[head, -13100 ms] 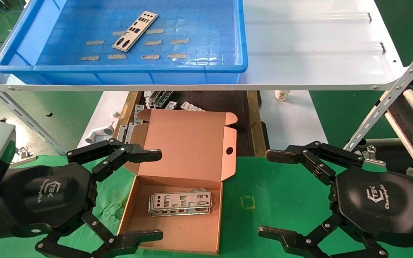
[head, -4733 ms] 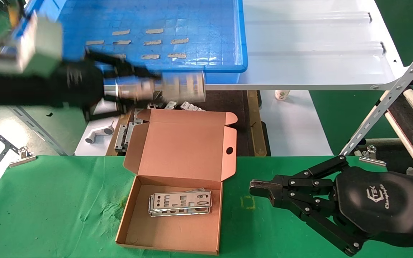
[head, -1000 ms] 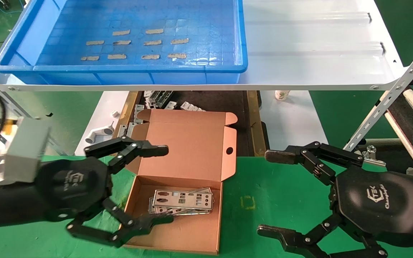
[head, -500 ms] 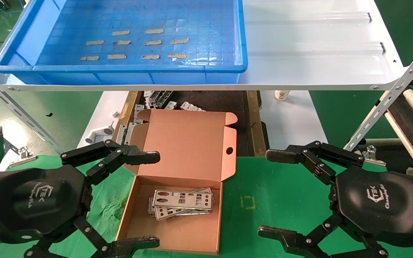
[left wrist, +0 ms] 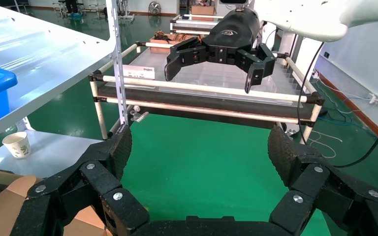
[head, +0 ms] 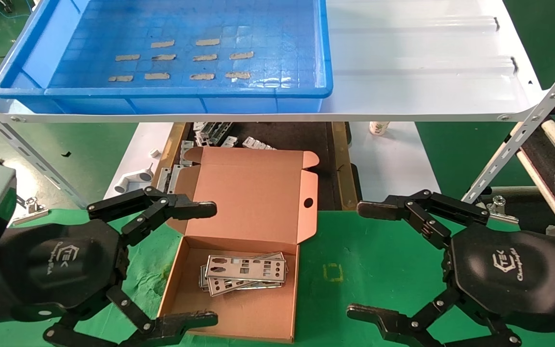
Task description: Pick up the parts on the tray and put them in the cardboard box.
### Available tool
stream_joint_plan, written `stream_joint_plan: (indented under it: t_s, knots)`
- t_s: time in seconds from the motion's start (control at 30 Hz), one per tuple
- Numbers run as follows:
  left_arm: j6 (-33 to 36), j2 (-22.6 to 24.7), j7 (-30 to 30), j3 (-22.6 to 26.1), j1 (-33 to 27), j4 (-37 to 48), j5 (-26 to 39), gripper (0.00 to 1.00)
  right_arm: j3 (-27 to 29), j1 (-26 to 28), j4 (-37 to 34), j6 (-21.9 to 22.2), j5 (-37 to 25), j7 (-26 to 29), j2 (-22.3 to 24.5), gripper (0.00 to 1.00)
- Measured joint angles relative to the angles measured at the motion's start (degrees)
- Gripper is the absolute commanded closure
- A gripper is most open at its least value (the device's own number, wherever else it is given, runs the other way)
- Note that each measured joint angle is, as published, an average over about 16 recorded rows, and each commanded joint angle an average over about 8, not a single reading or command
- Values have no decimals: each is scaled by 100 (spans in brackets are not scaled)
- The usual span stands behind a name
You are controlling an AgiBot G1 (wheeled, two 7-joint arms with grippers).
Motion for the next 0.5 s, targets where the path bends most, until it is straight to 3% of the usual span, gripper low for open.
stream_joint_plan:
  t_s: [0.5]
  knots:
    - [-12, 16, 14, 29, -21, 33, 23, 0, 0, 0, 0, 0, 0, 0, 0, 0]
